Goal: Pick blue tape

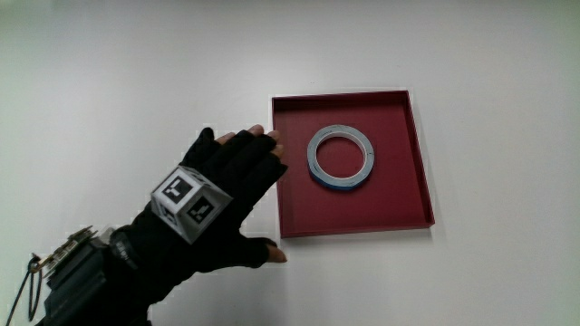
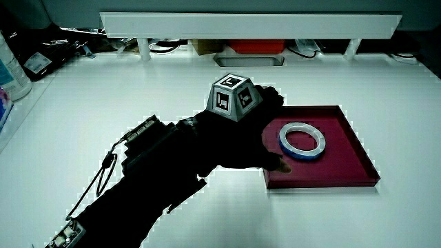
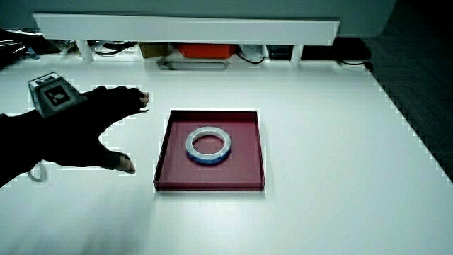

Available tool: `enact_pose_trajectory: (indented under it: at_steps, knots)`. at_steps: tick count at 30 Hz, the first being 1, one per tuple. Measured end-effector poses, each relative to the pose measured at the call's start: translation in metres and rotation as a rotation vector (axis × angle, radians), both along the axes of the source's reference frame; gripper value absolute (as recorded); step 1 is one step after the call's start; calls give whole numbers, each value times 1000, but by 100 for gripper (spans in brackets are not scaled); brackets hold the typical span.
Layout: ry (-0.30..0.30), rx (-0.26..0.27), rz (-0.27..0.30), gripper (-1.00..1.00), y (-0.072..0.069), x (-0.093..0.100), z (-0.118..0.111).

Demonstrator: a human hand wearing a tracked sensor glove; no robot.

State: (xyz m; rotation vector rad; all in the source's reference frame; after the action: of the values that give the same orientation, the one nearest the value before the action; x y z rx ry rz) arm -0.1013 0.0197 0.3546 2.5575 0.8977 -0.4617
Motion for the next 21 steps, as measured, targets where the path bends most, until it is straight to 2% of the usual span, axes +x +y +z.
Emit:
enact_pose_trajectory:
  at_steps: [1, 2, 3, 4, 5, 6, 7, 8, 9, 10, 12, 13, 17, 21]
  knots:
    - [-2, 15, 3, 0, -1, 3, 1]
    - [41, 7, -21, 0, 0, 3, 13]
    - [39, 26, -23, 0, 0, 6, 15]
    - [4, 39, 12, 0, -2, 13, 10]
    - [5, 5, -3, 0, -1, 14, 25]
    - [21, 18, -8, 0, -3, 17, 26]
    - [-9, 12, -2, 0, -6, 22, 21]
    - [64, -46, -29, 0, -7, 21, 51]
    - [62, 11, -24, 0, -9, 26, 45]
    - [32, -6, -31, 0, -12, 30, 47]
    - [-32, 34, -3, 0, -17, 41, 29]
    - [-27, 40, -19, 0, -19, 43, 34]
    - [-51, 20, -7, 0, -27, 56, 43]
    - [-42, 1, -44, 0, -32, 64, 49]
